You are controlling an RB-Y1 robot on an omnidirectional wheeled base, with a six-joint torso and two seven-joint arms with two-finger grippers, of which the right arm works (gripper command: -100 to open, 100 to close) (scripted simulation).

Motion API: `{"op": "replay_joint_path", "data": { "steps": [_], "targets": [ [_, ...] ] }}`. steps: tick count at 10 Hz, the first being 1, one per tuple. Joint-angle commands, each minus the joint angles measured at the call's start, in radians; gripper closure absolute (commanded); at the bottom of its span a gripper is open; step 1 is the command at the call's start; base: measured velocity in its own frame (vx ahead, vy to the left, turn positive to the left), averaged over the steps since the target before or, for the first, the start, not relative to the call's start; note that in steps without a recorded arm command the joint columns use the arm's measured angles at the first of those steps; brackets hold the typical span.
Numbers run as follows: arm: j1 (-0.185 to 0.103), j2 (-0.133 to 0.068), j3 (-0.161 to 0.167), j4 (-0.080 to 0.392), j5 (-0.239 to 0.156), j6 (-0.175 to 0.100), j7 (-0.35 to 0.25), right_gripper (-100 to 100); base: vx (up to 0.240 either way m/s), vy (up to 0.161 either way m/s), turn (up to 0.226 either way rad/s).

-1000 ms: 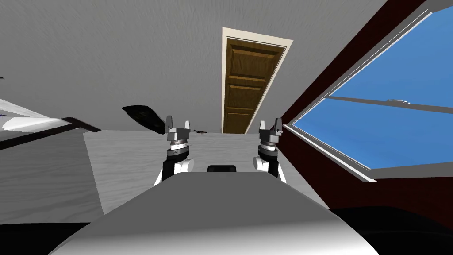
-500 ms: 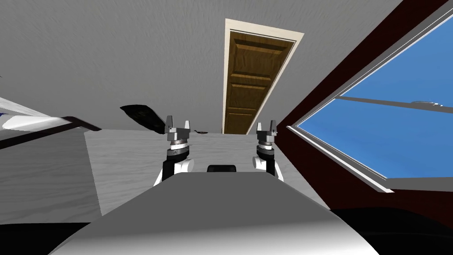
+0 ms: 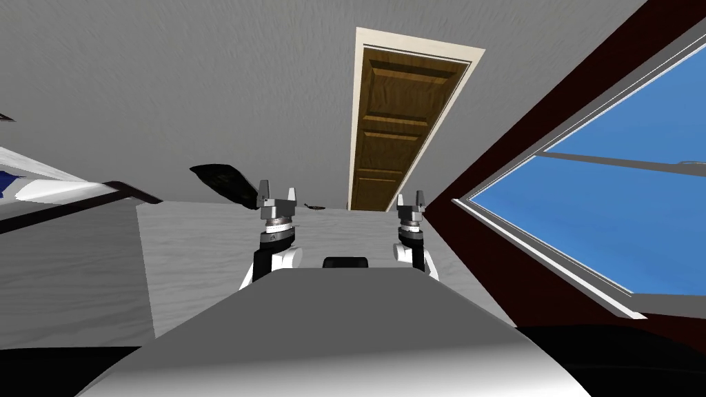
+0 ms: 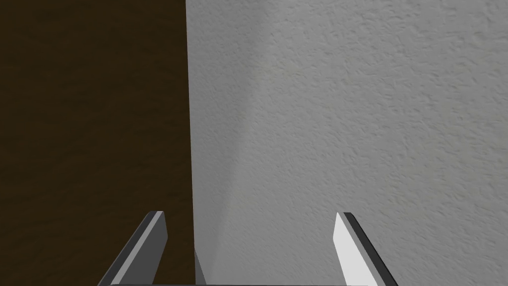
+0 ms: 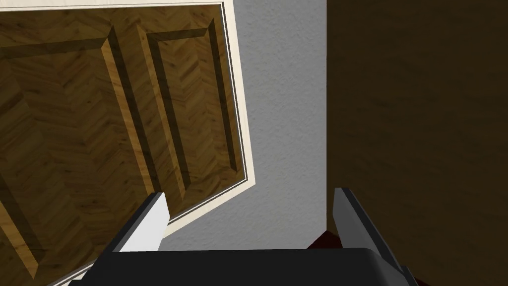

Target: Pull the door open

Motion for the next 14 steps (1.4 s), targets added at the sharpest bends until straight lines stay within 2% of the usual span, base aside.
{"op": "replay_joint_path", "data": {
  "steps": [1, 14],
  "targets": [
    [-0.014, -0.006, -0.008, 0.037, 0.003, -0.006, -0.034, -100, 0.104, 0.026, 0.029],
    [-0.114, -0.051, -0.084, 0.347, 0.028, -0.063, -0.340, -100, 0.095, 0.033, 0.035]
  ]
}}
